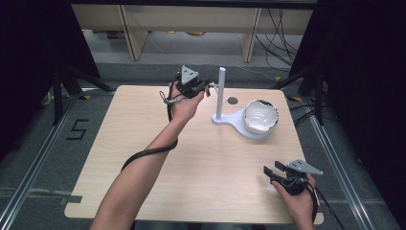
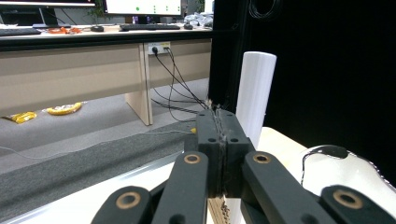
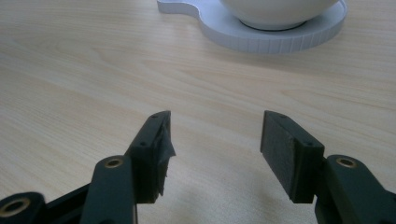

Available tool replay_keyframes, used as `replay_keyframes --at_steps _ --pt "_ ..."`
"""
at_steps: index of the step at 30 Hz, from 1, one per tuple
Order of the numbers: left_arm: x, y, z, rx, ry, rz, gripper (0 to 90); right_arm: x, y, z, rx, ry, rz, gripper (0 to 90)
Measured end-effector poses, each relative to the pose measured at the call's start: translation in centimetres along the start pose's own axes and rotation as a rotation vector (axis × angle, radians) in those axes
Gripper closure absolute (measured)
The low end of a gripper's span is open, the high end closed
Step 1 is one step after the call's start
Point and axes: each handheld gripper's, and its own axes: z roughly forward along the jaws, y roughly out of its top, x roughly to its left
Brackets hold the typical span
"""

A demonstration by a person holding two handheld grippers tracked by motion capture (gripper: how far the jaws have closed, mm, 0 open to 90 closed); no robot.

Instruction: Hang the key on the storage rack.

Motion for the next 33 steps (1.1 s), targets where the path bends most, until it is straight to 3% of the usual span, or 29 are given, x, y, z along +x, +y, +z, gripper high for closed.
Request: replay_keyframes --at_steps 15,20,23,24,26,33 --pt "-0.8 0.0 0.4 -0.008 -0.009 0.019 88.9 0.0 0.0 0.1 -0.012 0.009 0.004 44.1" --pt "-0.9 0.0 0.4 -0.011 -0.009 0.023 88.8 -0.2 0.0 0.2 -0.009 0.002 -0.021 44.1" --pt "-1.1 -0.1 0.5 -0.017 -0.009 0.021 88.4 0.0 0.0 0.1 0.005 0.006 0.005 44.0" --pt "-1.1 -0.1 0.5 -0.017 -0.009 0.021 88.4 -0.2 0.0 0.2 0.002 -0.009 -0.030 44.1" --pt "-1.2 -0.1 0.6 -0.018 -0.011 0.028 88.1 -0.2 0.0 0.2 0.004 -0.010 -0.025 44.1" --pt "-2.4 0.1 0.8 -0.022 -0.032 0.046 88.7 -0.2 0.0 0.1 0.004 -0.005 -0.020 44.1"
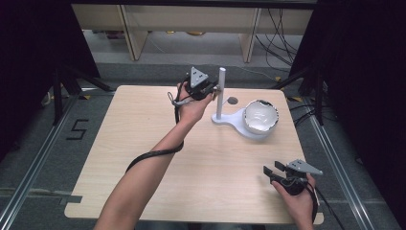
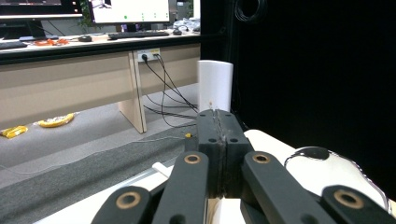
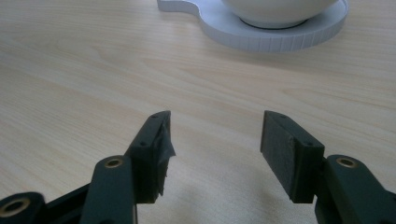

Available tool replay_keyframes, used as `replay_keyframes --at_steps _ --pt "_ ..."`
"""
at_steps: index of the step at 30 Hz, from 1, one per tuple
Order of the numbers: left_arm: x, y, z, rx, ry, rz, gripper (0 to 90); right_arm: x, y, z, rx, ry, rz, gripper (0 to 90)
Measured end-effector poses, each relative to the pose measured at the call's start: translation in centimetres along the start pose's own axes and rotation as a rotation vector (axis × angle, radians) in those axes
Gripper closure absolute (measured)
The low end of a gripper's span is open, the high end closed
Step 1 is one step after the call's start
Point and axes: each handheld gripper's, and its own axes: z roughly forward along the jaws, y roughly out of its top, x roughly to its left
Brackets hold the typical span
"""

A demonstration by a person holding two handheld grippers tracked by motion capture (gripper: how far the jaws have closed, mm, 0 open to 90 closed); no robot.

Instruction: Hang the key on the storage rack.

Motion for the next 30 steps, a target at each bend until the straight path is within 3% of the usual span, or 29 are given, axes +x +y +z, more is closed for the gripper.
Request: replay_keyframes --at_steps 5,7,10,15,21,30 --pt "0.3 0.8 -1.0 -0.024 -0.004 0.001 84.0 0.2 0.0 -0.1 -0.001 0.010 0.023 44.1" --pt "0.4 0.8 -1.3 -0.020 -0.005 -0.002 81.3 0.0 0.0 0.0 -0.003 0.002 0.002 44.0" --pt "0.8 1.0 -2.2 -0.007 -0.009 -0.005 77.6 0.2 0.0 -0.1 -0.001 0.007 0.024 44.0" --pt "1.3 1.0 -3.9 0.023 -0.028 0.004 61.2 0.2 0.0 -0.1 -0.005 0.003 0.026 44.0" --pt "1.9 1.0 -6.2 0.021 -0.020 -0.022 47.9 0.2 0.0 -0.1 -0.005 0.002 0.021 44.0" --pt "2.6 0.7 -9.1 0.024 -0.022 -0.002 42.5 0.2 -0.1 -0.1 -0.015 0.003 0.025 44.0"
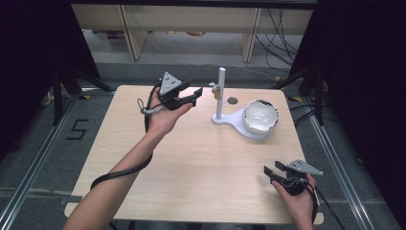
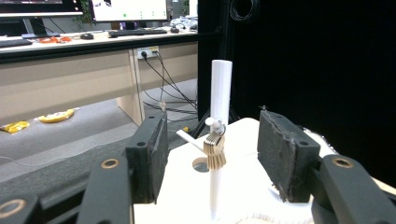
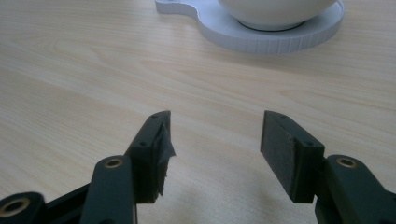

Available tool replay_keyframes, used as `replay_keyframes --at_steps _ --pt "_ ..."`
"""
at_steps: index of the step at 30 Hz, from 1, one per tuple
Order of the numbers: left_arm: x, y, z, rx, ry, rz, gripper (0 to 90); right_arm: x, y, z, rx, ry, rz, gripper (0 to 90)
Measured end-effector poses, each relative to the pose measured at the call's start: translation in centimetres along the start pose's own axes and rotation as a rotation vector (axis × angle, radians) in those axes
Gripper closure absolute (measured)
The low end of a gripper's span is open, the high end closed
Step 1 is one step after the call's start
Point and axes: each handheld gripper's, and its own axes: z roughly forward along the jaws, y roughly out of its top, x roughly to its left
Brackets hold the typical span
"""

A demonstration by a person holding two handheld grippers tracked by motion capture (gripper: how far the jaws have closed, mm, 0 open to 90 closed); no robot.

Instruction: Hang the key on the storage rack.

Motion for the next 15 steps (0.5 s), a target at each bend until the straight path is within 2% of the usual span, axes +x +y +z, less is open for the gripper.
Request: replay_keyframes --at_steps 3,5,6,7,8,10,11,15 --pt "0.2 -0.4 -0.7 0.007 -0.001 0.006 41.0 0.0 0.0 0.0 0.000 0.001 0.001 44.0" --pt "0.4 -0.6 -1.2 0.007 -0.002 0.006 40.6 -0.3 0.0 0.1 -0.002 -0.014 -0.040 44.0" --pt "0.5 -0.7 -1.5 0.008 0.000 0.006 40.5 -0.4 0.0 0.1 -0.002 -0.018 -0.045 44.0" --pt "0.6 -0.8 -1.8 0.009 0.000 0.009 40.5 -0.4 0.0 0.1 -0.002 -0.018 -0.045 44.0" --pt "0.7 -1.0 -2.2 0.008 0.003 0.006 40.3 -0.3 0.0 0.1 -0.009 0.008 -0.032 44.0" --pt "0.9 -1.2 -3.0 0.011 0.001 0.011 39.8 -0.4 0.0 0.1 -0.014 0.000 -0.041 44.0" --pt "0.9 -1.2 -3.0 0.011 0.001 0.011 39.8 -0.3 0.0 -0.1 0.000 -0.007 -0.041 44.0" --pt "1.2 -1.6 -4.6 -0.003 0.004 0.017 39.6 -0.3 0.1 -0.1 0.003 -0.006 -0.041 43.9"
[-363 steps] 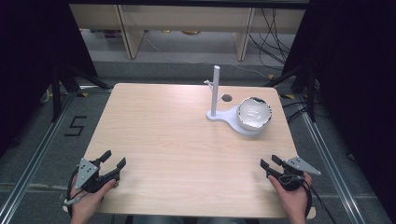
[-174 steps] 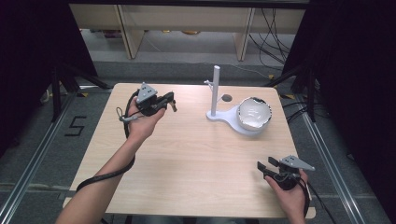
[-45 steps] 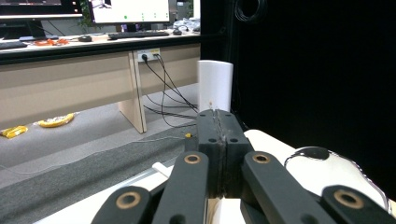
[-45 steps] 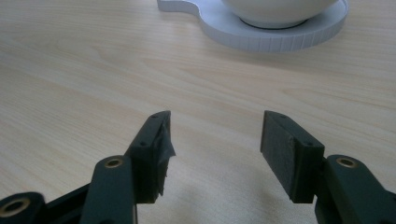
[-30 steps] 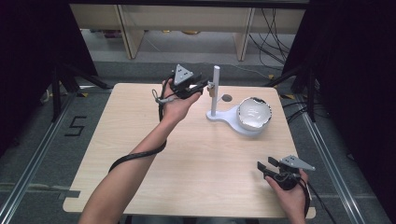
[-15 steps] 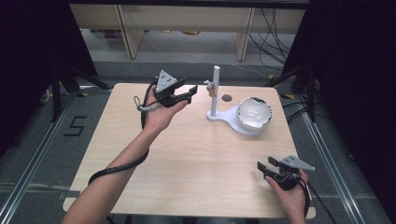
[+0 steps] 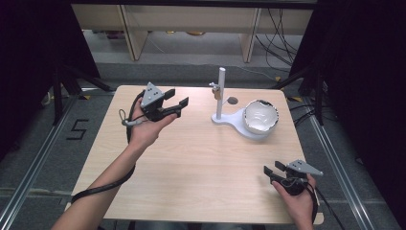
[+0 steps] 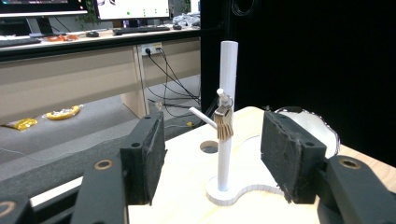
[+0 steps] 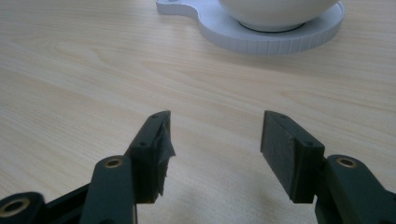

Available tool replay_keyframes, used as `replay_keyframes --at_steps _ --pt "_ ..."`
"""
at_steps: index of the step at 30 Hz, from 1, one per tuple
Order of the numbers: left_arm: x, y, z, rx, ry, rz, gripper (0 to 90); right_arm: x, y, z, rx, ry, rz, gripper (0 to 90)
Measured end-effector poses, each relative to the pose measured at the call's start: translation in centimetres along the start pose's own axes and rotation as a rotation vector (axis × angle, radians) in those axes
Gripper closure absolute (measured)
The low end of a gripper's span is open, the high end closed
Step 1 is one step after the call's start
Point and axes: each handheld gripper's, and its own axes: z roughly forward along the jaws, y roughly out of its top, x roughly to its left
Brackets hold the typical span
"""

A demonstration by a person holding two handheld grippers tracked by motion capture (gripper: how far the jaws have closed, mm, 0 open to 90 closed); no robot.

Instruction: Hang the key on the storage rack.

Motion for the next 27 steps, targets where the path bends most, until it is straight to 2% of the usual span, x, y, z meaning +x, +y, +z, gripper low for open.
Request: replay_keyframes --at_steps 3,8,11,12,13,15,19,21,22,24,25,26,27 --pt "0.2 -0.6 -1.5 -0.006 0.005 0.000 39.5 0.0 0.0 0.0 -0.002 0.002 -0.001 44.0" --pt "0.5 -1.4 -3.0 -0.027 0.011 -0.016 39.5 0.0 0.0 0.0 0.002 0.007 0.002 43.9" --pt "0.6 -2.1 -4.0 -0.022 0.012 -0.015 39.5 0.1 0.0 0.0 -0.012 0.001 0.002 43.7" --pt "0.6 -2.3 -4.3 -0.021 0.012 -0.017 39.5 0.4 0.0 -0.1 0.002 -0.001 0.042 43.7" --pt "0.8 -2.8 -5.0 -0.022 0.018 -0.017 39.5 0.4 -0.1 0.0 -0.016 0.009 0.043 43.7" --pt "0.8 -3.0 -5.4 -0.024 0.021 -0.019 39.5 0.4 -0.1 0.0 -0.010 0.013 0.052 43.7" --pt "1.3 -3.9 -7.1 -0.030 0.040 -0.029 39.5 0.4 0.0 -0.1 0.005 0.011 0.047 43.7" --pt "1.5 -4.4 -8.0 -0.036 0.052 -0.034 39.4 0.4 -0.1 0.0 -0.013 0.013 0.047 43.7" --pt "1.5 -4.7 -8.3 -0.037 0.059 -0.030 39.4 0.1 0.0 -0.1 -0.008 0.001 0.006 43.6" --pt "1.7 -5.3 -9.0 -0.034 0.071 -0.027 39.3 0.1 0.0 0.0 -0.003 0.007 -0.002 43.7" --pt "1.9 -6.2 -9.8 -0.025 0.085 -0.025 39.2 0.3 -0.1 -0.1 0.004 -0.005 0.016 43.6" --pt "1.9 -6.2 -9.8 -0.025 0.085 -0.025 39.1 0.3 -0.1 -0.1 0.004 -0.005 0.016 43.6" --pt "2.1 -7.1 -10.6 -0.013 0.104 -0.015 38.9 0.1 -0.1 -0.1 -0.007 -0.005 0.005 43.6"
